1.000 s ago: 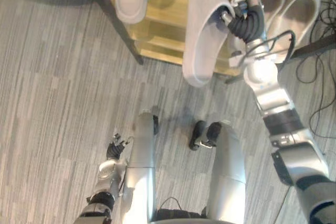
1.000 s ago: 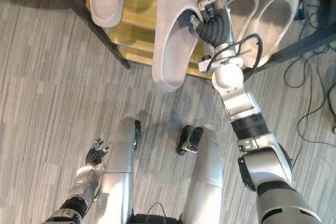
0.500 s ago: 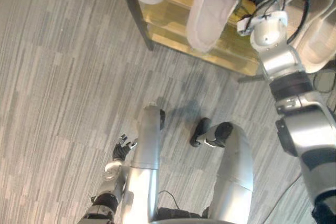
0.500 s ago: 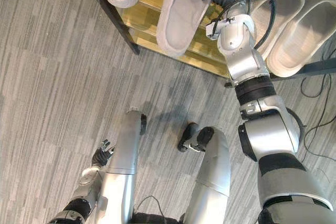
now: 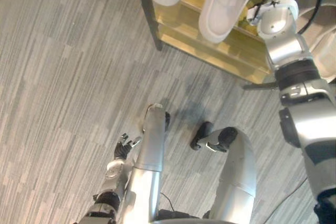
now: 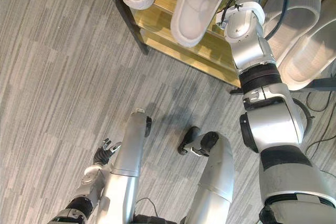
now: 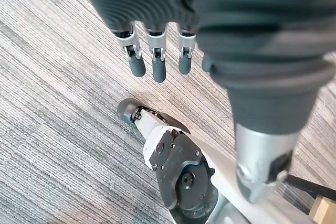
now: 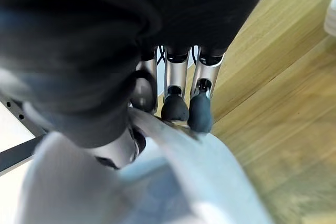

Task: Organize the slippers on the shoe rack

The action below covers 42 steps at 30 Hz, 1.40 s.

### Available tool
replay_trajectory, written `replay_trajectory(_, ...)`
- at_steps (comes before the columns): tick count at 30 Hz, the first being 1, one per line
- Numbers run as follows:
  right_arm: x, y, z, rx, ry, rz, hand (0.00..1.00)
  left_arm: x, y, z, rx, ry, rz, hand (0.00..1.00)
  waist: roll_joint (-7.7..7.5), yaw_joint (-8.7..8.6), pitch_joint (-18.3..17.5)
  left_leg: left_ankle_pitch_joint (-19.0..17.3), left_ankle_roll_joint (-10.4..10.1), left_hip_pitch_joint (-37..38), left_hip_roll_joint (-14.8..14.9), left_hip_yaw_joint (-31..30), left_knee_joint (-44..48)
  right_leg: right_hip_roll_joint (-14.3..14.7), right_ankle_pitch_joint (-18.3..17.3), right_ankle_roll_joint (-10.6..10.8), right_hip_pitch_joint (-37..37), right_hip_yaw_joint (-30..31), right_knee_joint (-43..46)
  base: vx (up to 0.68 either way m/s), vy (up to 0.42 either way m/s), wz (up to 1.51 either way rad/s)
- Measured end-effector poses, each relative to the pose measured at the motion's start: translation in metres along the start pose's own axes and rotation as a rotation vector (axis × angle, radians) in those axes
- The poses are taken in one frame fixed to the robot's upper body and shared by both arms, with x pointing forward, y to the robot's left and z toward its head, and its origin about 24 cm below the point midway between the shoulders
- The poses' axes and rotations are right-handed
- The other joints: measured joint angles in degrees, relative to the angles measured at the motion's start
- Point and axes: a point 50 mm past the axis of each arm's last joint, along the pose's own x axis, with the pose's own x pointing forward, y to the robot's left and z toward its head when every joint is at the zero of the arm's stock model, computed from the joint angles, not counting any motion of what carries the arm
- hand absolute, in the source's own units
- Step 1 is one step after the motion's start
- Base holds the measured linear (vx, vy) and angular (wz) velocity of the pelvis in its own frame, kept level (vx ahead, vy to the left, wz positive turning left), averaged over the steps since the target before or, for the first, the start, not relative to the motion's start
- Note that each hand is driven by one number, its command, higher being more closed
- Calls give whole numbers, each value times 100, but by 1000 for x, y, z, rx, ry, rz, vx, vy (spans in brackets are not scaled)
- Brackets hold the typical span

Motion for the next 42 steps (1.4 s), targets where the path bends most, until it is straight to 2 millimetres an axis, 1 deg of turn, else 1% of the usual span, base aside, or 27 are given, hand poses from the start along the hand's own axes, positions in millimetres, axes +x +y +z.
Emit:
replay_trajectory(2, 3, -6, 1, 23, 11, -39, 0, 2, -3, 4, -6, -12, -3, 0, 0, 1, 0, 57, -24, -7, -47, 6, -82, -57, 9, -16, -35, -8, -8, 56, -37, 13)
replay_trajectory(7, 7, -14, 1, 74, 34, -86, 0, 3, -4, 8, -27, -25, 7, 0, -1, -4, -1, 169, -53, 1, -39, -15, -247, -57, 38, -65, -29, -70, -129, 19, -12, 2)
replay_trajectory(10, 7, -15, -1, 135, 62, -95, 0, 4, -4, 10, -42, -33, 14, 0, -1, -7, -1, 218, -61, 29, -34, -1, -319, -55, 59, -92, -23, -72, -173, 0, 0, 0)
replay_trajectory(14, 7, -17, -1, 168, 73, -113, 0, 4, -4, 11, -47, -38, 14, 0, -2, -10, -1, 229, -72, 72, -4, 19, -362, -37, 70, -104, -7, -61, -200, 6, 0, -1)
replay_trajectory(17, 5, -11, 3, 206, 71, -107, 0, 4, -3, 11, -46, -40, 17, 0, -2, -20, -1, 233, -73, 152, 71, 42, -430, 43, 115, -125, 56, -59, -302, 35, 6, -10)
replay_trajectory(21, -9, -1, 2, 235, 57, -102, 0, 4, -3, 12, -56, -42, 22, 0, -6, -50, -61, 233, -72, 268, 93, 87, -505, 55, 138, -155, 142, -43, -364, 50, 9, -2)
replay_trajectory(22, -14, 2, -1, 268, 66, -108, 0, 4, -3, 12, -58, -48, 24, 0, -6, -58, -63, 232, -71, 342, 111, 107, -533, 59, 132, -145, 222, -45, -388, 41, 10, 1)
replay_trajectory(23, -15, 2, 0, 277, 67, -111, 0, 4, -3, 12, -58, -49, 25, 0, -6, -59, -63, 232, -71, 356, 114, 110, -540, 61, 130, -141, 236, -45, -396, 34, 9, 0)
replay_trajectory(26, -27, 7, 3, 357, 60, -132, 0, 3, -1, 11, -66, -46, 38, 0, -19, -79, -138, 236, -63, 403, 154, 139, -610, 98, 134, -104, 276, -43, -491, 23, 17, -6)
replay_trajectory(29, -46, 25, 5, 465, 86, -119, 0, 2, 5, 9, -78, -42, 63, 0, -92, -145, -258, 236, -63, 434, 191, 150, -669, 141, 164, -90, 294, -42, -569, 39, 26, -5)
replay_trajectory(30, -54, 33, 5, 507, 105, -110, 0, 2, 5, 10, -80, -41, 68, 0, -95, -166, -260, 236, -63, 495, 196, 159, -688, 146, 168, -93, 353, -43, -585, 41, 21, -1)
replay_trajectory(32, -70, 49, 3, 604, 171, -93, 0, 2, 6, 10, -82, -44, 72, 0, -101, -198, -269, 233, -58, 620, 206, 176, -723, 150, 164, -86, 486, -42, -620, 32, 18, 2)
replay_trajectory(34, -90, 69, 0, 710, 259, -65, 0, 2, 7, 10, -93, -44, 81, 0, -147, -205, -328, 239, -47, 723, 224, 216, -815, 158, 170, -69, 567, -37, -703, 0, 0, 0)
replay_trajectory(35, -91, 70, 0, 713, 266, -63, 0, 2, 7, 10, -95, -43, 82, 0, -147, -205, -328, 239, -47, 731, 224, 215, -815, 158, 170, -69, 580, -39, -706, 0, 0, 0)
replay_trajectory(38, -104, 78, -9, 794, 363, -81, 0, 2, 7, 10, -104, -40, 86, 0, -163, -204, -339, 239, -42, 804, 222, 208, -858, 160, 169, -64, 675, -62, -769, 5, 11, 1)
replay_trajectory(40, -107, 79, -15, 835, 413, -104, 0, 2, 6, 10, -114, -40, 88, 0, -170, -199, -345, 237, -35, 799, 209, 211, -856, 153, 170, -64, 675, -61, -771, 17, 38, 2)
replay_trajectory(42, -107, 78, -18, 845, 425, -117, 0, 2, 6, 11, -116, -42, 87, 0, -170, -196, -346, 236, -34, 800, 206, 211, -857, 151, 169, -63, 675, -61, -771, 8, 15, 1)
